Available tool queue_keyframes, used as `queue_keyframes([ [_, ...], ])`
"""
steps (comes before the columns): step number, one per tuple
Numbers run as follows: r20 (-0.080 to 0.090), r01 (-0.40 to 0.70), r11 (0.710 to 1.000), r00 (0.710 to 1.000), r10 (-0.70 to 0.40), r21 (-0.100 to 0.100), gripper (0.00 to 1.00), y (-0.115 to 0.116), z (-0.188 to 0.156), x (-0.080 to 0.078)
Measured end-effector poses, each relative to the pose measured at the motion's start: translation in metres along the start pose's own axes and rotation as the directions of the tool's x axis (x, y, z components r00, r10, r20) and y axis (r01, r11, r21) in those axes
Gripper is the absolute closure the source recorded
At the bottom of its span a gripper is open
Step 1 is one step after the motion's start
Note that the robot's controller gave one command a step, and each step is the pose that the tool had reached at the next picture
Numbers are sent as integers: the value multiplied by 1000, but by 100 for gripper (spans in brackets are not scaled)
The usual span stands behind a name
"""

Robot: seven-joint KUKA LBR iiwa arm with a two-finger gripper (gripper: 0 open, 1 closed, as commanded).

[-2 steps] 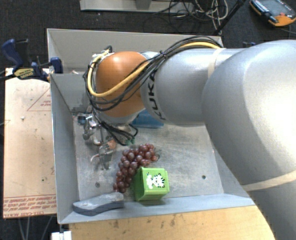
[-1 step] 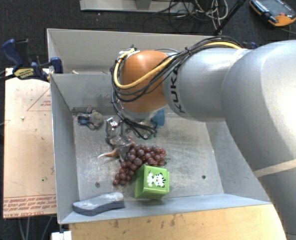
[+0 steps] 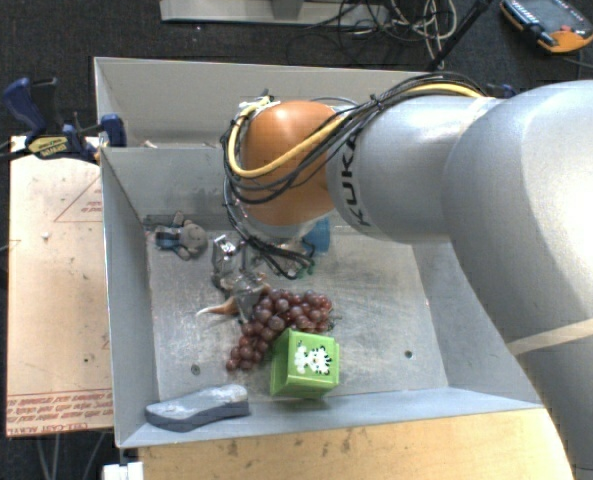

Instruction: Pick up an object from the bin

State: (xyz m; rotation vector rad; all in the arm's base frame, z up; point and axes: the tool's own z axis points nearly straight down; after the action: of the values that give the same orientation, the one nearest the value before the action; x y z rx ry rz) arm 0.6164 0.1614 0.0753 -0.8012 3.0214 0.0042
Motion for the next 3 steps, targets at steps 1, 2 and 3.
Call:
queue_keyframes([
  [1,-10,233,973,972,-233,-6,100,27,-64,-52],
  [2,-11,233,972,972,-233,-6,100,27,-64,-52],
  [3,-9,222,975,975,-222,-4,100,17,-228,-60],
])
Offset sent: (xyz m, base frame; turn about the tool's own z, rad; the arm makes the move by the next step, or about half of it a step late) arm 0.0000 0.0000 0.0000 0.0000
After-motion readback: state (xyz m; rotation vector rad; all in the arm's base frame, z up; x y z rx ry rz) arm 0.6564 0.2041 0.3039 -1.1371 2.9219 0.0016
